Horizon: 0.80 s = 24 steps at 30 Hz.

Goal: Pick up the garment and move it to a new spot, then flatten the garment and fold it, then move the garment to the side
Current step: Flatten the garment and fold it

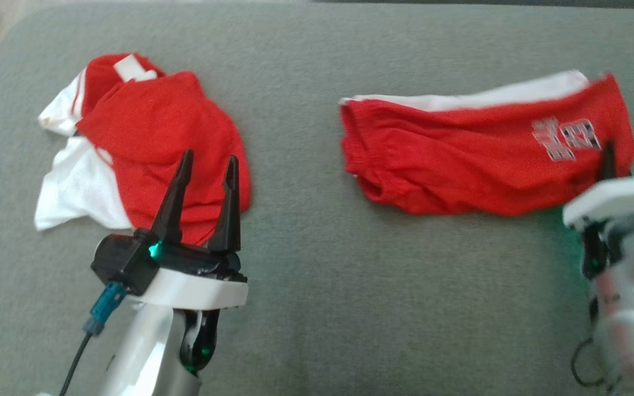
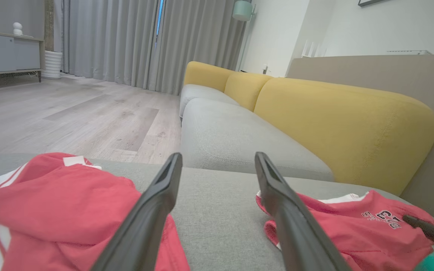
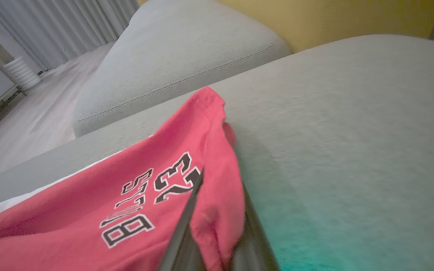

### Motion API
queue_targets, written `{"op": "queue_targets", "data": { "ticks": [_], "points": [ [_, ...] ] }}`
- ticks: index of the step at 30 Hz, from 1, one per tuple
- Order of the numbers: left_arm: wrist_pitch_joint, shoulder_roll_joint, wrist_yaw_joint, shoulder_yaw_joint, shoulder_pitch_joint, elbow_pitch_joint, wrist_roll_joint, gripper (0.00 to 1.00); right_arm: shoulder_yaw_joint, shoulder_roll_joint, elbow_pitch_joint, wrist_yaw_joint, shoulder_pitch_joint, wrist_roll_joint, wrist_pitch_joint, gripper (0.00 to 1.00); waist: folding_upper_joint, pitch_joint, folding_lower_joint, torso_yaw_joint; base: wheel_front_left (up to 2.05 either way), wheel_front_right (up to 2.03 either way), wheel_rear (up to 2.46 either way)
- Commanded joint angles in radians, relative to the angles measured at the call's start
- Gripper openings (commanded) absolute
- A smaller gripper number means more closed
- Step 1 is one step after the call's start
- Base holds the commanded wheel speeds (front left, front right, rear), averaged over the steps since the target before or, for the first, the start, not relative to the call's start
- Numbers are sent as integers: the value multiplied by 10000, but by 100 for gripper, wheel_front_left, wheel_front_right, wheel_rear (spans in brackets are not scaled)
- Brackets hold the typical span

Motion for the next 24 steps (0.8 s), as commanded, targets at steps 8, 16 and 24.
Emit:
{"op": "queue_targets", "data": {
  "ticks": [8,16,24],
  "points": [
    [-49,47,43,297,70,-448,84,100,-707,50,-841,19,573,-82,-186,0,-1,-394,0,-671,0,0,0],
    [-49,47,15,247,113,-314,101,100,-313,554,-1150,19,231,-158,-196,0,-1,-582,0,-703,0,0,0],
    [-49,47,-2,256,316,-172,44,100,2579,717,-1141,19,47,1740,-203,0,-1,-1099,0,-165,0,0,0]
  ]
}}
